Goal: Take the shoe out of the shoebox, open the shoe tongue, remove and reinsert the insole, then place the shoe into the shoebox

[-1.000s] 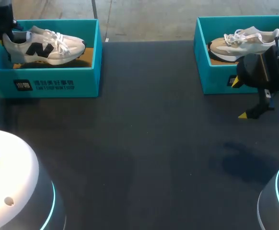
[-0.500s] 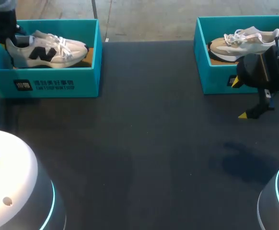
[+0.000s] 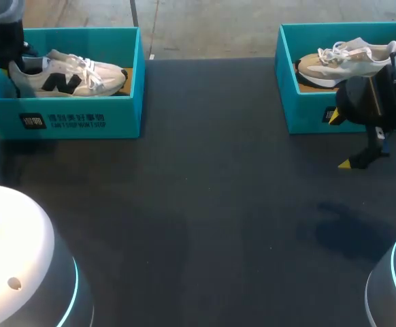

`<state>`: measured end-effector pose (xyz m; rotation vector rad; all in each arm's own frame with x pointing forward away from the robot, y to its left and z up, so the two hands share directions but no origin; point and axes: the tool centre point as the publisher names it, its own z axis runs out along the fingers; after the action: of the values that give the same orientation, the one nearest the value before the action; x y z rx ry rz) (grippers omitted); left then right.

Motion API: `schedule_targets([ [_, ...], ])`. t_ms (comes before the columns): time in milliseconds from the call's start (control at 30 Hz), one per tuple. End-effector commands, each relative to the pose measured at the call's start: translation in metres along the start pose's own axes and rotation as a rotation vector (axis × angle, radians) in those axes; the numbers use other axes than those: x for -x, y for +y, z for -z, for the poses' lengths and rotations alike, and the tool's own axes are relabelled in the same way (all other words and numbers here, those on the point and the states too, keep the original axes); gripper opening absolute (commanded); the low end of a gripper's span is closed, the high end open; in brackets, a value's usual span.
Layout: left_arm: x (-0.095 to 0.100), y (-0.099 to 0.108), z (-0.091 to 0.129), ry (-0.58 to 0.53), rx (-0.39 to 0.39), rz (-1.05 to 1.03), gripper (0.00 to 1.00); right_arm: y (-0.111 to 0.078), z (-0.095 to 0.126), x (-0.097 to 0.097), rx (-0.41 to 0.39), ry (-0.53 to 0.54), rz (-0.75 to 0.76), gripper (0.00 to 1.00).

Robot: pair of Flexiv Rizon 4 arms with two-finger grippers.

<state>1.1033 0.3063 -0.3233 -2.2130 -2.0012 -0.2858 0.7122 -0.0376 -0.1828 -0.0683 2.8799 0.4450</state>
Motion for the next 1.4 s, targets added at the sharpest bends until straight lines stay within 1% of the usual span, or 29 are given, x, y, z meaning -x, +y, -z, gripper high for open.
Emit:
schedule_targets([
  [33,0.001,-0.012,0.003,-0.008,0.009,0.002,0.0,0.001,-0.002,0.001,-0.002,0.002,-0.001,1.0],
  [300,0.007,-0.028,0.0,-0.026,-0.011,-0.001,0.0,0.001,-0.002,0.001,-0.002,0.002,-0.001,1.0],
  [667,0.009,-0.042,-0.008,-0.025,-0.04,-0.012,0.0,0.001,-0.002,0.001,-0.002,0.002,-0.001,1.0],
  [967,0.01,-0.05,-0.013,-0.024,-0.057,-0.02,0.0,0.001,-0.002,0.001,-0.002,0.002,-0.001,1.0],
  [1400,0.011,-0.053,-0.026,-0.035,-0.092,-0.017,0.0,0.001,-0.002,0.001,-0.002,0.002,-0.001,1.0],
])
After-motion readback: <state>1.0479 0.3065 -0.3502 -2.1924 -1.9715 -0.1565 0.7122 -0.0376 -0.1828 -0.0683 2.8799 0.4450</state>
